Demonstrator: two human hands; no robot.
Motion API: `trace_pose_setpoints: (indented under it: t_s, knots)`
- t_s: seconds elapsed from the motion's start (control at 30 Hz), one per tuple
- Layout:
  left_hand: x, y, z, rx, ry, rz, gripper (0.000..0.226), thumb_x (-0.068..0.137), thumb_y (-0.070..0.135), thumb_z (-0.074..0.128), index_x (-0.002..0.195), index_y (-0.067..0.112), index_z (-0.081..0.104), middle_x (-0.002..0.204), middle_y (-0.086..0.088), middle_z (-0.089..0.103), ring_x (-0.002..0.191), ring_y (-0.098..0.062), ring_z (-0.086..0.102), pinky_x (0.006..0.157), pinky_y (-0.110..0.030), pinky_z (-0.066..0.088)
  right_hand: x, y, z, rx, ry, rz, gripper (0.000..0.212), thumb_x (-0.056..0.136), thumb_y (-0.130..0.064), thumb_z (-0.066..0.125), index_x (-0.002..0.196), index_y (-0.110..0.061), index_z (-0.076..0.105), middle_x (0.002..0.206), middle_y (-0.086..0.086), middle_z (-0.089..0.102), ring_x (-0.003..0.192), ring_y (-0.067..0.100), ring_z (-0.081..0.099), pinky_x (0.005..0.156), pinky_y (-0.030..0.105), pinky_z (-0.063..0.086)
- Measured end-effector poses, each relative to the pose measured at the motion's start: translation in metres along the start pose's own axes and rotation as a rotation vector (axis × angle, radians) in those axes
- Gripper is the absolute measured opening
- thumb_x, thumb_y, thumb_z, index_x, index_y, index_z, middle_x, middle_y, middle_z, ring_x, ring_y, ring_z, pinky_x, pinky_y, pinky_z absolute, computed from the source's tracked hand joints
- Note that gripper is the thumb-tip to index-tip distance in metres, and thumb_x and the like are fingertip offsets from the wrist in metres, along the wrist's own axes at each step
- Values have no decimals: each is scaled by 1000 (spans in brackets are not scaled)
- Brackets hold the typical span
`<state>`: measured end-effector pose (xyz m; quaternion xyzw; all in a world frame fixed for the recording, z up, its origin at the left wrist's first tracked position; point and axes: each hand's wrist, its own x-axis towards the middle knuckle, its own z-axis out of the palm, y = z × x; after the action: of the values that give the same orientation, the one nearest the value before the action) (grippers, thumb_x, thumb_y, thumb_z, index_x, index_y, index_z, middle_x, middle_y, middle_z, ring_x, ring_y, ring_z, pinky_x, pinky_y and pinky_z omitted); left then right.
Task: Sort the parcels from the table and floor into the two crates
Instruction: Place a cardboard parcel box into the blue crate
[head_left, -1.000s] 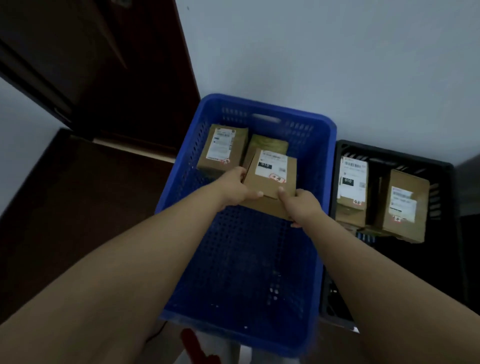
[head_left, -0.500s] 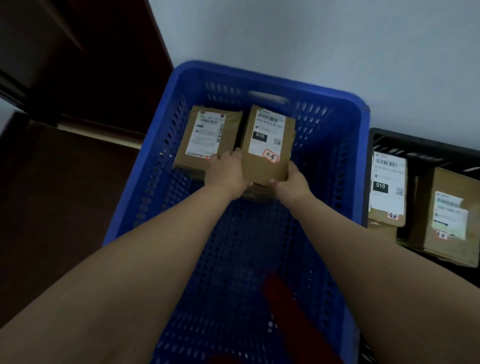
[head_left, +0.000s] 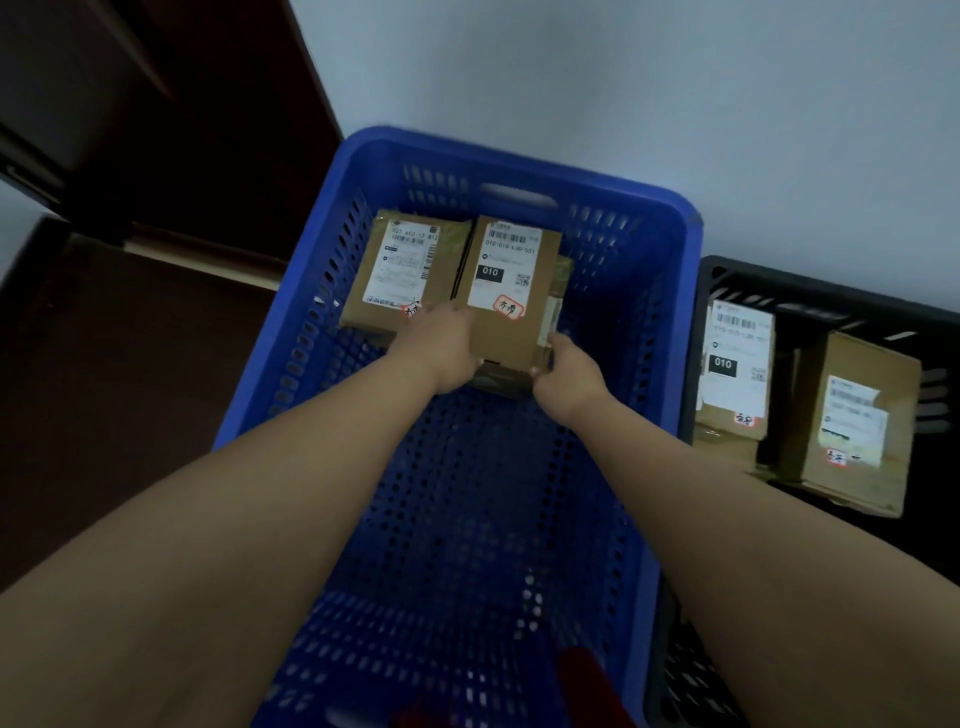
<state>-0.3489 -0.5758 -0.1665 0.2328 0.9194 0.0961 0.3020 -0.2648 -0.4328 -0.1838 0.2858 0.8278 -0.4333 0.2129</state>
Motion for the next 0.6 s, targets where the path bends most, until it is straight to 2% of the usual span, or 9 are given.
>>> trace_pose_setpoints:
  t_s: [0.13, 0.3, 0.47, 0.6]
  knots:
    - [-32, 18, -15, 77, 44, 82, 54, 95, 18, 56, 146, 13, 38, 143, -13, 44, 129, -32, 40, 106, -46, 39, -36, 1, -22, -182, 45, -12, 45, 97, -4, 46, 141, -3, 35, 139, 18, 44, 121, 31, 47, 87, 31, 41]
    - [-74, 42, -37, 152, -34, 157, 59, 95, 6, 50, 149, 22, 34, 148, -8, 39, 132, -30, 39, 105, -45, 42, -98, -4, -50, -248, 111, -38, 43, 100, -9, 46, 141, -3, 36, 139, 19, 44, 120, 35, 49, 96, 44, 47]
    - [-130, 76, -76, 274, 66, 286, 49, 96, 12, 51, 143, 15, 42, 142, -13, 44, 128, -32, 42, 100, -44, 43, -176, -11, -80, -295, 244, -62, 40, 98, -12, 47, 137, -4, 40, 134, 19, 49, 118, 34, 51, 94, 41, 46]
    - [-170, 116, -114, 327, 157, 391, 44, 97, 17, 49, 141, 12, 43, 144, -15, 42, 131, -35, 39, 105, -49, 38, -236, -21, -110, -302, 372, -71, 38, 97, -15, 49, 134, -5, 45, 131, 18, 52, 119, 34, 51, 94, 38, 45]
